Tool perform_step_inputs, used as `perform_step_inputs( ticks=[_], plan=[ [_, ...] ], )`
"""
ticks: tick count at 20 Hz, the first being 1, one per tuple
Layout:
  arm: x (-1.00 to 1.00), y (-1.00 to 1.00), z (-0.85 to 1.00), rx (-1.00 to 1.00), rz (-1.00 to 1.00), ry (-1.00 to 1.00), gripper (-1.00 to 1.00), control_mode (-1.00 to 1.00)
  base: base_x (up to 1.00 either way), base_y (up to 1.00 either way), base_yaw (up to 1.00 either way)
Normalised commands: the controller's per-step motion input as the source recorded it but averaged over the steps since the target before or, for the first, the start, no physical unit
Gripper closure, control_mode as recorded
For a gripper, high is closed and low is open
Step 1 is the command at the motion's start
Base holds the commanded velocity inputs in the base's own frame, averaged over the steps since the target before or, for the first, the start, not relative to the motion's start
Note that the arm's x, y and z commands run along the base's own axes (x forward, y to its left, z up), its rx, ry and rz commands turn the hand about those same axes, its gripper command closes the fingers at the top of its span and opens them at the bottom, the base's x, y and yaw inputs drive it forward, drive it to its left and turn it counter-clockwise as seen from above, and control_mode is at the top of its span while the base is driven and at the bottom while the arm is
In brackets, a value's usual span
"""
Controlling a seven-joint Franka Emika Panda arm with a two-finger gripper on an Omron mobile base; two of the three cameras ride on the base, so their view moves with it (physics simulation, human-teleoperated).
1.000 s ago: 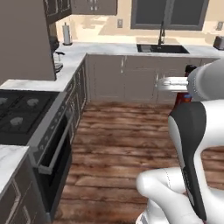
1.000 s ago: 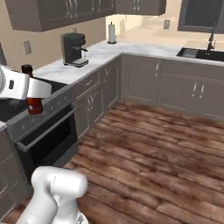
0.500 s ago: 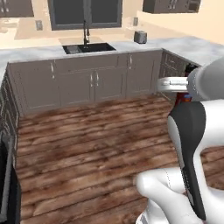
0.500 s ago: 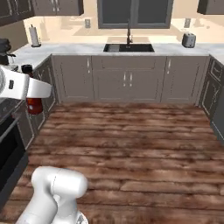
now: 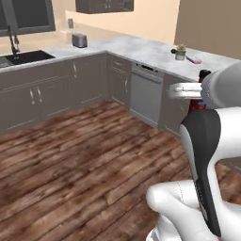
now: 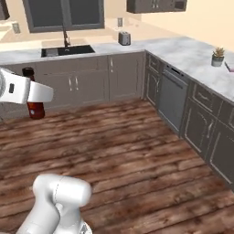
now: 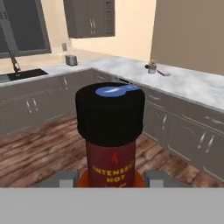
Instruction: Move the condiment bottle and mayonnaise from the cabinet to the dining counter.
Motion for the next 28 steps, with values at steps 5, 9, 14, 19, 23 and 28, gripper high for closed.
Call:
perform_step_inputs(
  ticks=[5, 9, 14, 19, 23, 28],
  plan=[
    [0.00, 0.00, 0.00, 0.00, 0.00, 0.00, 1.00, 1.00, 0.03, -0.03, -0.51],
    [0.00, 0.00, 0.00, 0.00, 0.00, 0.00, 1.00, 1.00, 0.14, 0.00, -0.48],
    [0.00, 0.00, 0.00, 0.00, 0.00, 0.00, 1.00, 1.00, 0.44, 0.01, -0.41],
    [0.00, 0.00, 0.00, 0.00, 0.00, 0.00, 1.00, 1.00, 0.88, 0.27, -0.24],
    [0.00, 0.00, 0.00, 0.00, 0.00, 0.00, 1.00, 1.00, 1.00, 0.47, -0.20],
    [0.00, 0.00, 0.00, 0.00, 0.00, 0.00, 1.00, 1.00, 1.00, 0.54, -0.19]
  ],
)
